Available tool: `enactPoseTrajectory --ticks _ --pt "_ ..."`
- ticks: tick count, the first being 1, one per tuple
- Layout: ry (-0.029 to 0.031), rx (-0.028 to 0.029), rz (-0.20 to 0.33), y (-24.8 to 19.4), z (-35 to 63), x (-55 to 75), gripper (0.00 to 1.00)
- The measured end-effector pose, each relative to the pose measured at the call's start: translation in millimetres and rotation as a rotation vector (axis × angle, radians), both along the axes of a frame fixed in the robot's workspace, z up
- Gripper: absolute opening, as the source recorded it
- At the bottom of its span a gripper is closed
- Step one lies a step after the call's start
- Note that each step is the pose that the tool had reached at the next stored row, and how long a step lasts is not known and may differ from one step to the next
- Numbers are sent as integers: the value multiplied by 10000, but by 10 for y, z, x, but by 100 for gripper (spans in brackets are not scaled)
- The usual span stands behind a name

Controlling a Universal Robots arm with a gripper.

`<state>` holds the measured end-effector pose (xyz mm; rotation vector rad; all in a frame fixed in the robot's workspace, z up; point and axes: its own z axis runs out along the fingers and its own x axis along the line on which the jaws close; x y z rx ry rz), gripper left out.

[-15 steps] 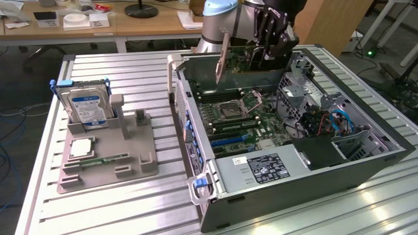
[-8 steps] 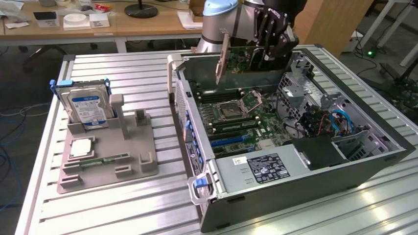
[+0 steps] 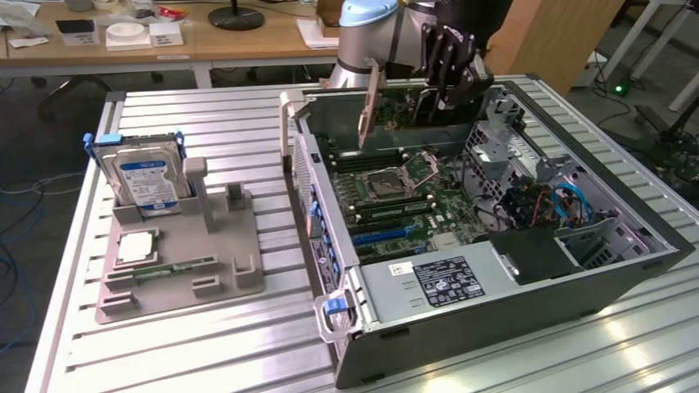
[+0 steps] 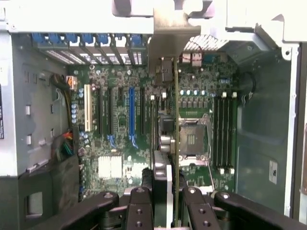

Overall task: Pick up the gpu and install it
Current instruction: 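Insert the gpu into the slot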

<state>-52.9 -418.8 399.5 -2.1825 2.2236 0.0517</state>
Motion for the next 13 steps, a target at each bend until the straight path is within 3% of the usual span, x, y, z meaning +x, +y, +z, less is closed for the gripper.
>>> enactPoseTrajectory --ticks 3,8,11,13 --pt "-53 2 1 -8 -23 -17 28" --pt "-52 12 0 -9 -36 -17 28" --pt "-53 87 -14 -9 -60 -17 28" --pt "-53 104 -28 -9 -72 -17 28"
